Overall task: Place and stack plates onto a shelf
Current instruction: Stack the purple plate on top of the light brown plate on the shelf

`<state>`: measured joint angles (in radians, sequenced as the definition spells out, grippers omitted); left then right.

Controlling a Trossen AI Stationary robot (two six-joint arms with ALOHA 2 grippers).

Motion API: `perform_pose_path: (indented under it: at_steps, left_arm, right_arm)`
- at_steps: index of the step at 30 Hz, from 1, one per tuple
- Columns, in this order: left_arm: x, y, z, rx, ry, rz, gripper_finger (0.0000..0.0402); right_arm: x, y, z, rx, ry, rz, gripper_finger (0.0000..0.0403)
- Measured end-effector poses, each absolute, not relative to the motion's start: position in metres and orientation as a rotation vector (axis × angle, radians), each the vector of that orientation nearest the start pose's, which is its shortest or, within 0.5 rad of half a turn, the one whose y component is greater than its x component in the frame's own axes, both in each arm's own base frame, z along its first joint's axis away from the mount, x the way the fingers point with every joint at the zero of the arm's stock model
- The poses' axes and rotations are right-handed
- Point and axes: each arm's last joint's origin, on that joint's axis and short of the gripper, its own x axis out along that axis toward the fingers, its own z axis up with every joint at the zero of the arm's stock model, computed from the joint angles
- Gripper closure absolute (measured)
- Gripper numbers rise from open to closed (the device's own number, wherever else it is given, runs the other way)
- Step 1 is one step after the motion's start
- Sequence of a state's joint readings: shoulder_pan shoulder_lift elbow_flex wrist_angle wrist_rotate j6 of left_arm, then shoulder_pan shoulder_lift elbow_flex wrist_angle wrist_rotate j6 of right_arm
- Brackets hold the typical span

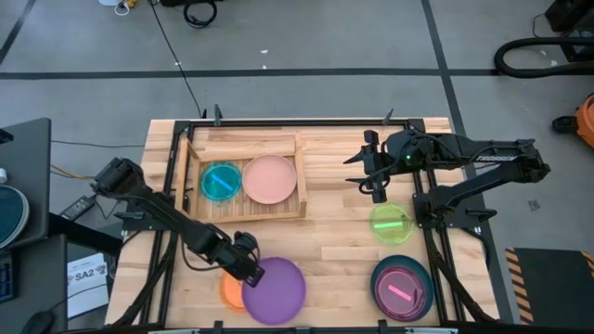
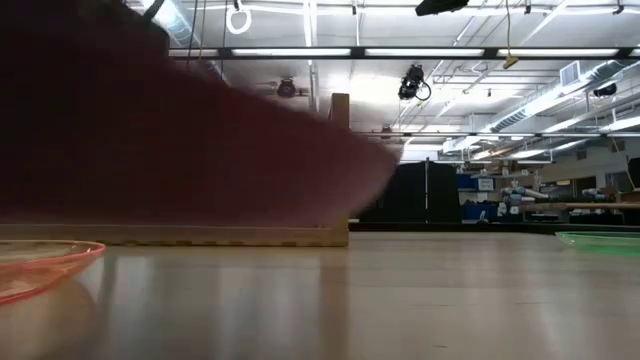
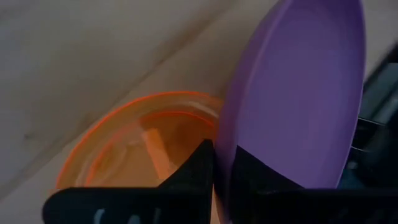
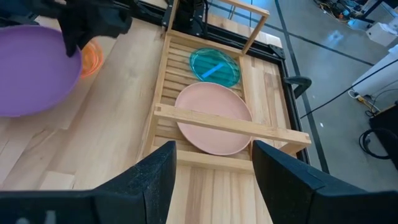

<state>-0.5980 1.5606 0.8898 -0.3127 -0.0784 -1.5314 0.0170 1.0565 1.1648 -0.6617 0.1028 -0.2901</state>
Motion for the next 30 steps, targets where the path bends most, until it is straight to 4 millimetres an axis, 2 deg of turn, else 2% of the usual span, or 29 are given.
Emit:
perform_pose_path:
  at_steps: [17,23,30]
  left_arm:
    - [0.231,-0.149,0.244,-1.183,0.897,0.165,0.0372]
    - [0.226,-0.132,0.263,-1.234,0.819,0.156,0.0372]
    - [0.213,-0.106,0.277,-1.251,0.793,0.225,0.0372]
  right_arm:
    - [0.209,0.001,0.369,-0.316,0.561,-0.003,0.0188]
    - [0.209,0.001,0.369,-0.316,0.561,-0.003,0.0188]
    - [0.209,0.001,0.369,-0.315,0.561,-0.003,0.0188]
